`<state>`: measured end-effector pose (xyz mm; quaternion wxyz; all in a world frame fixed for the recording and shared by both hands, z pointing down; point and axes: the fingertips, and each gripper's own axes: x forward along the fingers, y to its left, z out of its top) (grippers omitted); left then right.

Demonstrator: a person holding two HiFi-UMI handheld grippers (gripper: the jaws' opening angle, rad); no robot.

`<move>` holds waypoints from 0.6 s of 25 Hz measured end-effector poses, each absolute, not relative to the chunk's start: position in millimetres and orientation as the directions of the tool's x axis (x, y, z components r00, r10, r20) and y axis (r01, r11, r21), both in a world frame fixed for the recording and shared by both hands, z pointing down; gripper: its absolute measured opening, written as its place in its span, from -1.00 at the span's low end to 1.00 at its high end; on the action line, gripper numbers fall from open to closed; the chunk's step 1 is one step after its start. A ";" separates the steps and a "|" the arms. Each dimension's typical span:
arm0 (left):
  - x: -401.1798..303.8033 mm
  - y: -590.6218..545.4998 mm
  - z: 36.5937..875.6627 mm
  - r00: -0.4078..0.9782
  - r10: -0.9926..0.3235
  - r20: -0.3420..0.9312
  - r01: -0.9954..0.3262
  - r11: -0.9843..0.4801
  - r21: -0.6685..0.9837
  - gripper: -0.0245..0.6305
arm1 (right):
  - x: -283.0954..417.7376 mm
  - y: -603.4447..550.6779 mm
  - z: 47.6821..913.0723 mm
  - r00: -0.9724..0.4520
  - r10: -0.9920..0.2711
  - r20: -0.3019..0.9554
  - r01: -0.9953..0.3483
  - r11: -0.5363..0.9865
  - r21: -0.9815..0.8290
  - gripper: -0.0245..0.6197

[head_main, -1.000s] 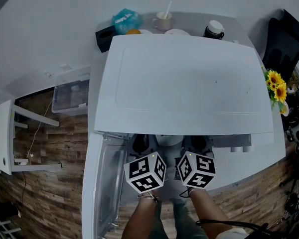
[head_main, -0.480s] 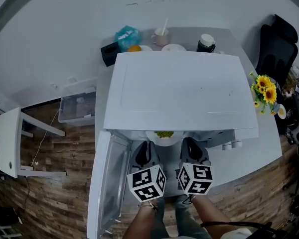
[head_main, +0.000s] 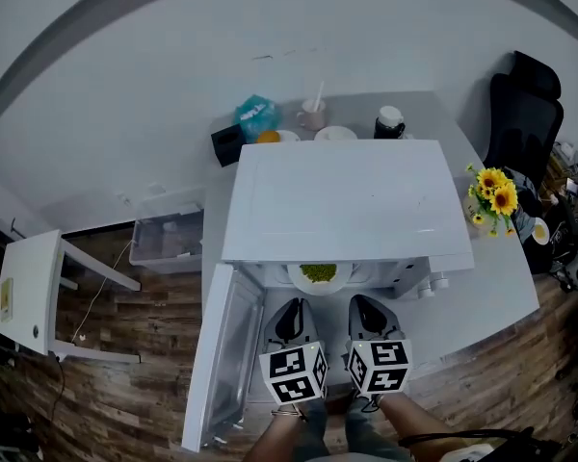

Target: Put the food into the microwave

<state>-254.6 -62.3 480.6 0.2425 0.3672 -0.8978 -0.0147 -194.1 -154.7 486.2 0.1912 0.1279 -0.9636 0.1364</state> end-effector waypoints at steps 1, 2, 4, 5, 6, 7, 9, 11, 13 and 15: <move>-251.8 -62.6 477.3 -0.611 -0.670 0.423 -0.657 0.726 0.201 -0.81 | -192.2 -152.6 484.2 -0.896 -0.188 0.402 -0.292 0.932 -0.215 -0.86; -249.1 -62.8 474.1 -0.609 -0.672 0.421 -0.661 0.723 0.198 -0.83 | -190.4 -150.9 481.8 -0.899 -0.182 0.399 -0.286 0.933 -0.219 -0.87; -244.0 -61.7 468.4 -0.606 -0.676 0.419 -0.669 0.718 0.190 -0.83 | -187.3 -147.6 475.2 -0.906 -0.172 0.386 -0.274 0.934 -0.229 -0.86; -241.8 -60.6 465.5 -0.606 -0.677 0.418 -0.673 0.716 0.186 -0.84 | -186.2 -146.1 471.1 -0.911 -0.166 0.379 -0.268 0.934 -0.234 -0.86; -239.5 -59.5 462.5 -0.605 -0.679 0.416 -0.675 0.714 0.184 -0.84 | -185.0 -145.1 466.5 -0.915 -0.160 0.371 -0.261 0.935 -0.240 -0.87; -237.2 -58.5 459.4 -0.605 -0.680 0.414 -0.677 0.713 0.183 -0.85 | -183.4 -144.6 461.5 -0.918 -0.155 0.364 -0.255 0.935 -0.245 -0.86; -232.1 -56.5 453.8 -0.603 -0.683 0.412 -0.678 0.711 0.187 -0.86 | -179.4 -143.5 451.3 -0.925 -0.146 0.351 -0.241 0.939 -0.246 -0.87; -227.3 -52.8 449.7 -0.602 -0.684 0.412 -0.678 0.710 0.188 -0.87 | -174.1 -139.3 441.9 -0.932 -0.136 0.337 -0.224 0.945 -0.239 -0.87; -221.9 -47.7 446.2 -0.601 -0.685 0.411 -0.681 0.709 0.185 -0.89 | -167.4 -131.6 435.7 -0.937 -0.123 0.328 -0.207 0.950 -0.235 -0.87; -215.6 -43.2 442.8 -0.598 -0.689 0.409 -0.684 0.705 0.188 -0.90 | -160.5 -124.1 433.3 -0.939 -0.109 0.328 -0.194 0.951 -0.240 -0.87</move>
